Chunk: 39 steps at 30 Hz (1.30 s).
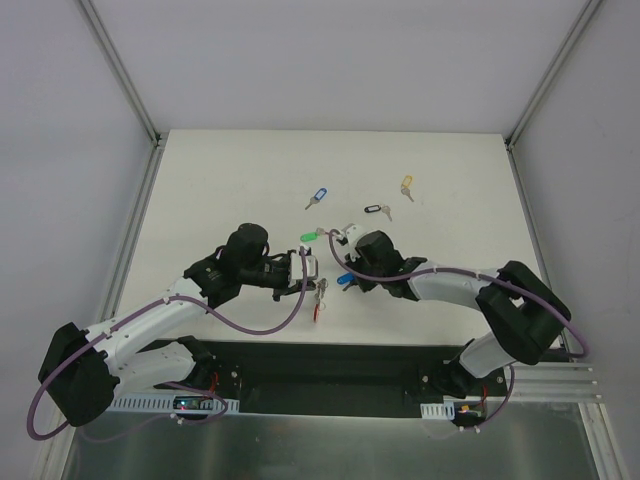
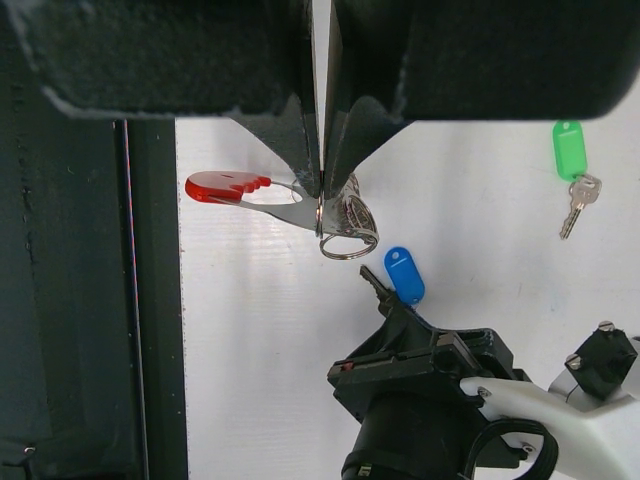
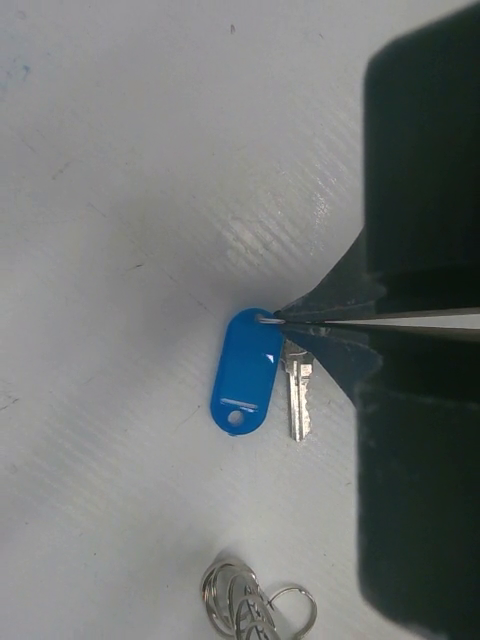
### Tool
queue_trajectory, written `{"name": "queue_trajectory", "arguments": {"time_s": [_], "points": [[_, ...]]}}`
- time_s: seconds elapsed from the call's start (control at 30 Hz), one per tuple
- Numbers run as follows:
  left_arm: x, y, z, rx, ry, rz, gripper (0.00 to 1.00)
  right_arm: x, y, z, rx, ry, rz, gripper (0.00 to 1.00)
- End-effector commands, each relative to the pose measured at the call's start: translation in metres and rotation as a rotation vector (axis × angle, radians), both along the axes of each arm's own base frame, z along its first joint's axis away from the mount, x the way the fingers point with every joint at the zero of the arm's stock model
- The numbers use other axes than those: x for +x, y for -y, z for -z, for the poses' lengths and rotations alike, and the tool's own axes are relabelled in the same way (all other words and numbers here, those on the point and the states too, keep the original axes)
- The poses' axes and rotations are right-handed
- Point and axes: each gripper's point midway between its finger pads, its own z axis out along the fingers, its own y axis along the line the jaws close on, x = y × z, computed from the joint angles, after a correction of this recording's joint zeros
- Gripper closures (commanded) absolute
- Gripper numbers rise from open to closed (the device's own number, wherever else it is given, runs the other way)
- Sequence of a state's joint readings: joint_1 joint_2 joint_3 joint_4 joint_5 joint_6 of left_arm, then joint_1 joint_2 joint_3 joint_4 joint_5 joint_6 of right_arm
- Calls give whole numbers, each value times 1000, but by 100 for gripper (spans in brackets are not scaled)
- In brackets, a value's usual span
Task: Put the keys on the keyring
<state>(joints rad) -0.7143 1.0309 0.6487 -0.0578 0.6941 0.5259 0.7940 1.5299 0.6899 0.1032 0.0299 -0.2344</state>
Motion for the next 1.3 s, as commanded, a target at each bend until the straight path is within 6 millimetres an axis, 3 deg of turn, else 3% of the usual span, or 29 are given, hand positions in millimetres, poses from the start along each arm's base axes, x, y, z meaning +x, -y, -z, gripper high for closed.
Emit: {"name": "queue_trajectory", "arguments": {"time_s": [0.0,0.1,0.13,0.2,0.27,0.47,0.77,1.07,1.27], "points": [[1,2,-9,-6,7,-7,100,0,0,-8,43,19,21,95],[2,1,-7,-2,3,-10,100,0,-4,-22,56,16,12,83],[1,1,-7,-1,3,-10,100,-3,-2,-23,44,3,14,74],[1,1,-7,-1,3,-10,100,3,-5,-42,64,29,24,68],[2,1,-8,-3,7,-13,100,3,4,-47,14,15,41,63],[2,1,-9,-4,10,-14,100,3,7,-65,-50,-29,31,63],[2,1,-10,-6,15,-14,100,4,11,-62,-145,-79,16,68],[2,1,-10,-6,15,-16,100,6,7,-39,-314,-94,43,69],[3,1,-10,-7,13,-18,100,9,2,-34,-382,-87,46,72]]}}
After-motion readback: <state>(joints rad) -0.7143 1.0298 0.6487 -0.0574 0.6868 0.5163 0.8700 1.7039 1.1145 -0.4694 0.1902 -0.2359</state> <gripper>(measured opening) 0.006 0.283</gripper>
